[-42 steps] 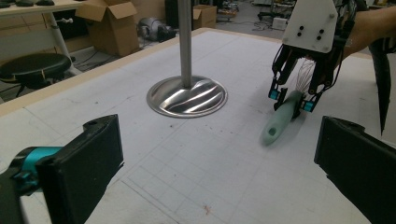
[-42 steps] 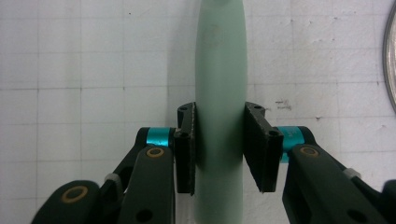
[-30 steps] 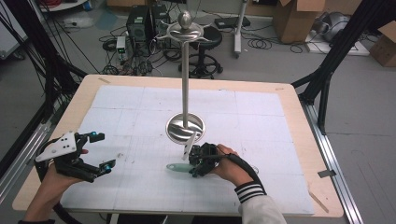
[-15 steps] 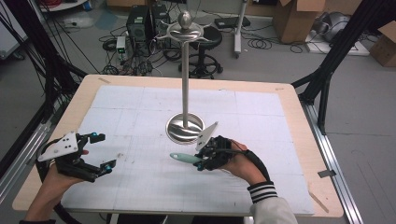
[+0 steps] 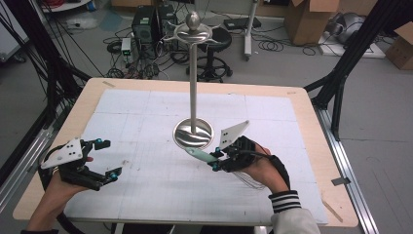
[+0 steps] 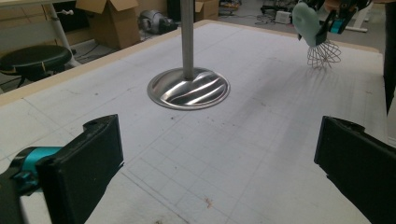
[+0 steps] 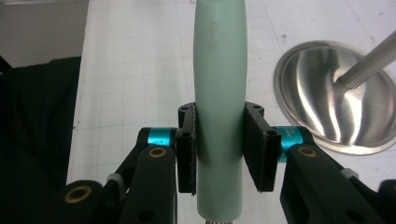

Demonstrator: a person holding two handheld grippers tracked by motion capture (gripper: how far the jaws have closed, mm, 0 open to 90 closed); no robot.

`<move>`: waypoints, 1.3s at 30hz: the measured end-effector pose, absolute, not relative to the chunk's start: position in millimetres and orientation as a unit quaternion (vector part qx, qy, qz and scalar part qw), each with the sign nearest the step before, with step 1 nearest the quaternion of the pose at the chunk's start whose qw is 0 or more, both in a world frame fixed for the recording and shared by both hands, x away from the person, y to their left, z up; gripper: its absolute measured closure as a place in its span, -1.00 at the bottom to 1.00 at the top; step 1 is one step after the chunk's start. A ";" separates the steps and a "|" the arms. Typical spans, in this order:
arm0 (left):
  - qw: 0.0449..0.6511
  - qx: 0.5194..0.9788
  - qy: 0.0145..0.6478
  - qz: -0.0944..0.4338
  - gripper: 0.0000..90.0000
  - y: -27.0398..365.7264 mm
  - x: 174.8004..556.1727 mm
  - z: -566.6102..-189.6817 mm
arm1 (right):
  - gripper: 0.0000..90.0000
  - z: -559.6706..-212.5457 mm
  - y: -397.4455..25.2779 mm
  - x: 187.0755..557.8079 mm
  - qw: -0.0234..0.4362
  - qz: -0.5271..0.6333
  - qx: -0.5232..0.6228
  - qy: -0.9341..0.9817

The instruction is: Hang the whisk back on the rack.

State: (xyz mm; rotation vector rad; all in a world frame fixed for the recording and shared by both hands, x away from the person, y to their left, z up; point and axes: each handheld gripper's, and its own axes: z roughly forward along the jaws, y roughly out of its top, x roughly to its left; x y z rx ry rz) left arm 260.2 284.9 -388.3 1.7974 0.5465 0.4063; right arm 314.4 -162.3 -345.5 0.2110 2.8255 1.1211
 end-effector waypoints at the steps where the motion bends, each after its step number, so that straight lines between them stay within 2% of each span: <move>1: 0.573 0.767 0.233 0.173 -0.96 284.7 260.4 -388.5 | 0.52 -344.4 -163.5 314.4 0.048 0.370 0.069 0.925; 35: 0.570 0.768 0.234 0.172 -0.96 283.9 261.1 -389.5 | 0.52 -284.9 -216.3 317.3 0.113 0.479 0.112 0.863; 39: 0.570 0.768 0.234 0.172 -0.96 284.0 261.1 -389.7 | 0.52 -277.4 -220.1 317.5 0.110 0.487 0.120 0.858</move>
